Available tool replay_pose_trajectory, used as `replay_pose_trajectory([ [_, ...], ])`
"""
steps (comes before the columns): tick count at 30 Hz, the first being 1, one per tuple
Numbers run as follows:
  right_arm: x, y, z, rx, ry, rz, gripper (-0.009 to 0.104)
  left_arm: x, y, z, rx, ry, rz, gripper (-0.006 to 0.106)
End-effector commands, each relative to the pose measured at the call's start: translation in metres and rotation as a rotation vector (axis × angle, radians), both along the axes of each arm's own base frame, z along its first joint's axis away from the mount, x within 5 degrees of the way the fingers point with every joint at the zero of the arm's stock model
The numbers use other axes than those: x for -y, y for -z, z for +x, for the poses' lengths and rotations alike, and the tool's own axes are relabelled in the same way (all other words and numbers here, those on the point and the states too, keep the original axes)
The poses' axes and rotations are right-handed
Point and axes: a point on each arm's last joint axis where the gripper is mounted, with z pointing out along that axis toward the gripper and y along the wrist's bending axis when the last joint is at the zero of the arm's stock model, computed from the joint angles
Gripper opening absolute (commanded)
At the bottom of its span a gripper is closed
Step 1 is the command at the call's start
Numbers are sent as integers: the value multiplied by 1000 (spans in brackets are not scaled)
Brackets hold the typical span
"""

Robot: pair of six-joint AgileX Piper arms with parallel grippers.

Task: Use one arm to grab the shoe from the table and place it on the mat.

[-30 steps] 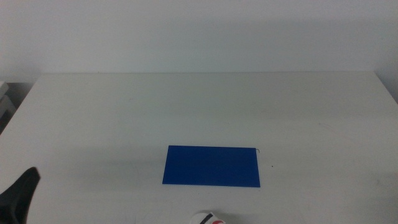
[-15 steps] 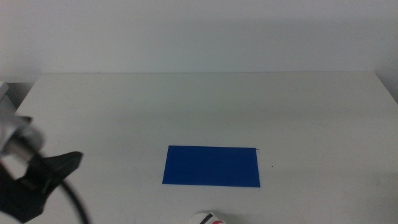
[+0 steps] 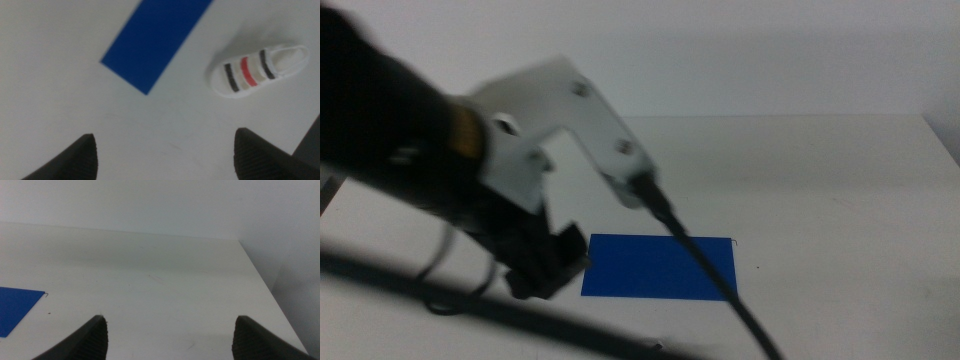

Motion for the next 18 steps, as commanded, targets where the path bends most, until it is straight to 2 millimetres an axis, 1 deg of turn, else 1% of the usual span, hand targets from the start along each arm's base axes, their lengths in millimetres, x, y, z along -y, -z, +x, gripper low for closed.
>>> replay_pose_trajectory([
  [1,0,-7,-1,97,3,-18,64,16,-6,4,16,35,-24,94],
  [5,0,-7,-1,97,3,-18,64,36,13,8,-43,74,18,94],
  [8,0,-7,-1,97,3,-18,64,45,21,8,-68,103,33,94],
  [14,0,-7,-1,97,3,-18,64,56,23,-3,-62,184,55,94],
  [18,0,-7,-1,97,3,-18,64,59,22,-7,-44,212,72,94],
])
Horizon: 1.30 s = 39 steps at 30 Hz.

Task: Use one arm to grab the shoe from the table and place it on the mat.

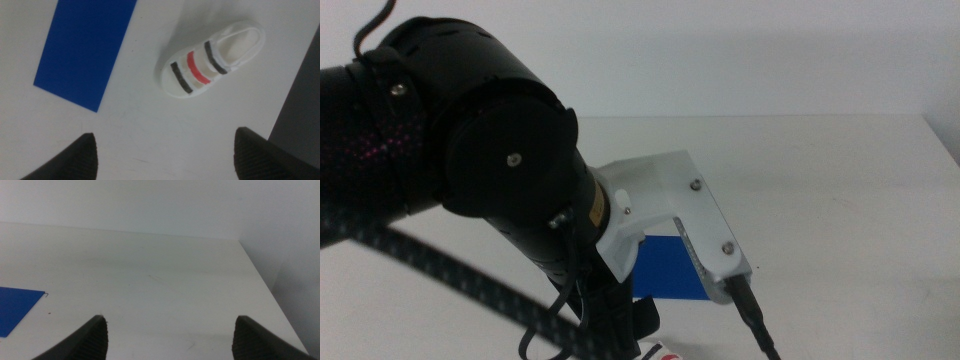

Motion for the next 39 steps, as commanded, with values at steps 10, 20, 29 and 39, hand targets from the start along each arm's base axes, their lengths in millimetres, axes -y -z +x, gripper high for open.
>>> replay_pose_trajectory([
  [10,0,-7,-1,97,3,-18,64,18,-5,-14,42,119,10,94],
  [20,0,-7,-1,97,3,-18,64,43,28,-1,84,385,111,94],
  [29,0,-7,-1,97,3,-18,64,68,65,6,49,597,129,94],
  [39,0,-7,-1,97,3,-18,64,77,83,8,31,710,141,94],
])
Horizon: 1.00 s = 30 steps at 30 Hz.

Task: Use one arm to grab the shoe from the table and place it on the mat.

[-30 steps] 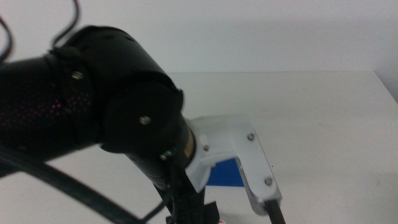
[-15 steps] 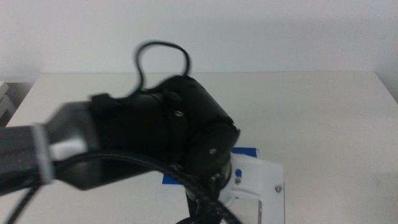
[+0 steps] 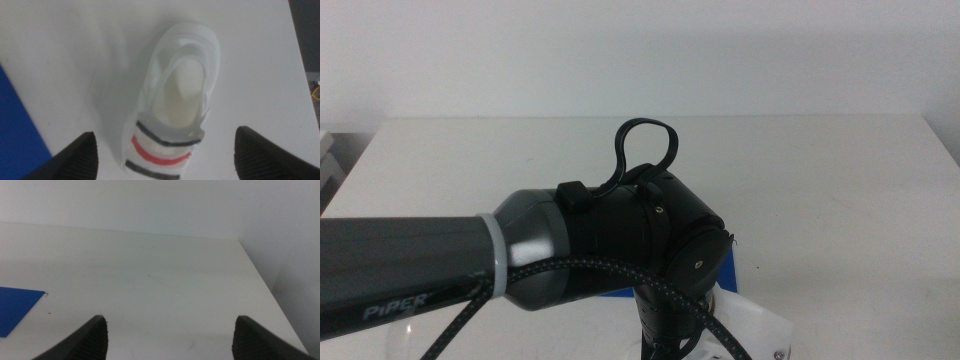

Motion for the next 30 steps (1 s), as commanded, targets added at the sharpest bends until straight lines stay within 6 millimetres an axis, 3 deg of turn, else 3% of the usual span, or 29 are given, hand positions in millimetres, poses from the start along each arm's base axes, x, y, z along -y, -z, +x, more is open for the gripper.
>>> replay_pose_trajectory([
  [1,0,-7,-1,97,3,-18,64,4,-21,-2,26,29,-82,94],
  [20,0,-7,-1,97,3,-18,64,17,16,4,-18,72,-34,92],
  [24,0,-7,-1,97,3,-18,64,17,21,4,-29,73,-19,85],
  [30,0,-7,-1,97,3,-18,64,18,24,4,-44,63,-14,66],
])
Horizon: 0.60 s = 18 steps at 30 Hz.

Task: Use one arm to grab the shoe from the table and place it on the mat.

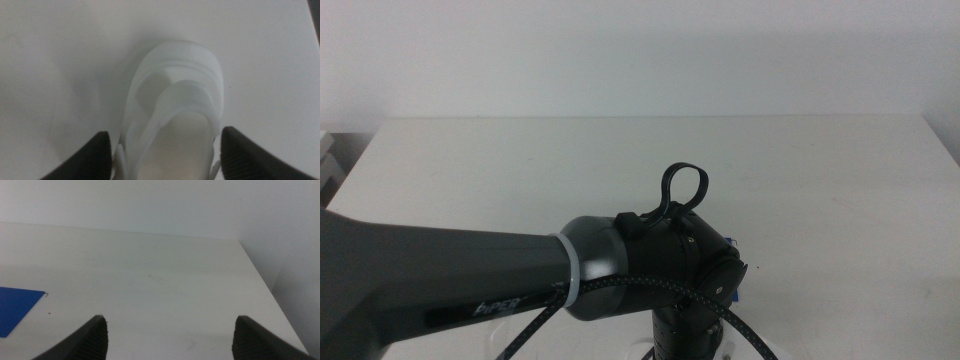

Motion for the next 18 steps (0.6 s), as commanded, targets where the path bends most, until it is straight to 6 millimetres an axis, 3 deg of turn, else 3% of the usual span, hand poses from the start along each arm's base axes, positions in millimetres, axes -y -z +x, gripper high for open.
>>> replay_pose_trajectory([
  [1,0,-7,-1,97,3,-18,64,4,-24,-1,22,-12,-74,62],
  [7,0,-7,-1,97,3,-18,64,4,-25,-1,19,-16,-80,38],
  [8,0,-7,-1,97,3,-18,64,3,-29,-3,18,-14,-79,27],
  [9,0,-7,-1,97,3,-18,64,2,-32,-3,16,-13,-77,23],
  [18,0,-7,-1,97,3,-18,64,-2,-63,-1,2,18,23,10],
])
